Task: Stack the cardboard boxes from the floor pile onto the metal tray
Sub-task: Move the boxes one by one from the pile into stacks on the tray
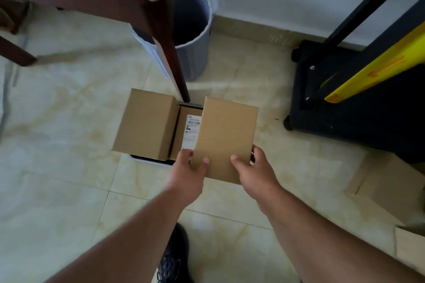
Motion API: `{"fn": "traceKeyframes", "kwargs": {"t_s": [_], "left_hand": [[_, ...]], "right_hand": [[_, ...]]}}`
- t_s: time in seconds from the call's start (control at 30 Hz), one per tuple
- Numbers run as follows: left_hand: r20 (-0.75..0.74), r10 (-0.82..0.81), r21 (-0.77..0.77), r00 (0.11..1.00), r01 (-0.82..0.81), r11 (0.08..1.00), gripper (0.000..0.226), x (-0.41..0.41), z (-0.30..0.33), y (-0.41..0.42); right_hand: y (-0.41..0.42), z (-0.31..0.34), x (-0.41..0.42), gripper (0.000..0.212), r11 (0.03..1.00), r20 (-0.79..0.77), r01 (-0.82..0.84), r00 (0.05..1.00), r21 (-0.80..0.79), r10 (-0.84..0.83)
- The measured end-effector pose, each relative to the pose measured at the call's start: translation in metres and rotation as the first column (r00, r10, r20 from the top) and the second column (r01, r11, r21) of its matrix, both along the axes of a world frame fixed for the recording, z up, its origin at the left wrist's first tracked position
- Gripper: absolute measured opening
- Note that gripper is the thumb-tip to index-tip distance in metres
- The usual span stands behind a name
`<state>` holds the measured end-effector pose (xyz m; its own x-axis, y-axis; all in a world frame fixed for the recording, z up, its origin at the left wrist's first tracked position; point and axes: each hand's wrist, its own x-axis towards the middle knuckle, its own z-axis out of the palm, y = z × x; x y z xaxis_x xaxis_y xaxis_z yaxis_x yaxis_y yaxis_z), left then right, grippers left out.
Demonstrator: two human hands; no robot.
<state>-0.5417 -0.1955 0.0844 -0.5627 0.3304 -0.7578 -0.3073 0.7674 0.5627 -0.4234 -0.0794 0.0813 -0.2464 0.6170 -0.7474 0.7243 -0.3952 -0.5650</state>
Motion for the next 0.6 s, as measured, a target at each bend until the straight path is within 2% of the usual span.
{"fn": "traceKeyframes", "kwargs": {"t_s": [0.13, 0.27, 0.47, 0.6], "left_hand": [[-0.126, -0.125, -0.138, 0.984, 0.107, 0.985, 0.057, -0.018, -0.007, -0.014], [-0.168, -0.208, -0.170, 0.964, 0.180, 0.969, 0.048, -0.037, -0.013, -0.022], [-0.132, -0.233, -0.184, 0.963, 0.208, 0.961, 0.052, -0.057, -0.019, -0.026], [-0.117, -0.236, -0.178, 0.965, 0.213, 0.961, 0.046, -0.065, -0.026, -0.025]], "right_hand": [[-0.012, -0.006, -0.019, 0.055, 0.999, 0.009, -0.037, 0.999, -0.037, 0.037], [-0.019, -0.014, -0.039, 0.054, 0.997, 0.002, -0.052, 0.999, -0.056, 0.052], [-0.024, -0.032, -0.063, 0.056, 0.995, 0.012, -0.094, 0.995, -0.046, 0.095], [-0.028, -0.046, -0.074, 0.055, 0.993, 0.020, -0.104, 0.994, -0.056, 0.106]]}}
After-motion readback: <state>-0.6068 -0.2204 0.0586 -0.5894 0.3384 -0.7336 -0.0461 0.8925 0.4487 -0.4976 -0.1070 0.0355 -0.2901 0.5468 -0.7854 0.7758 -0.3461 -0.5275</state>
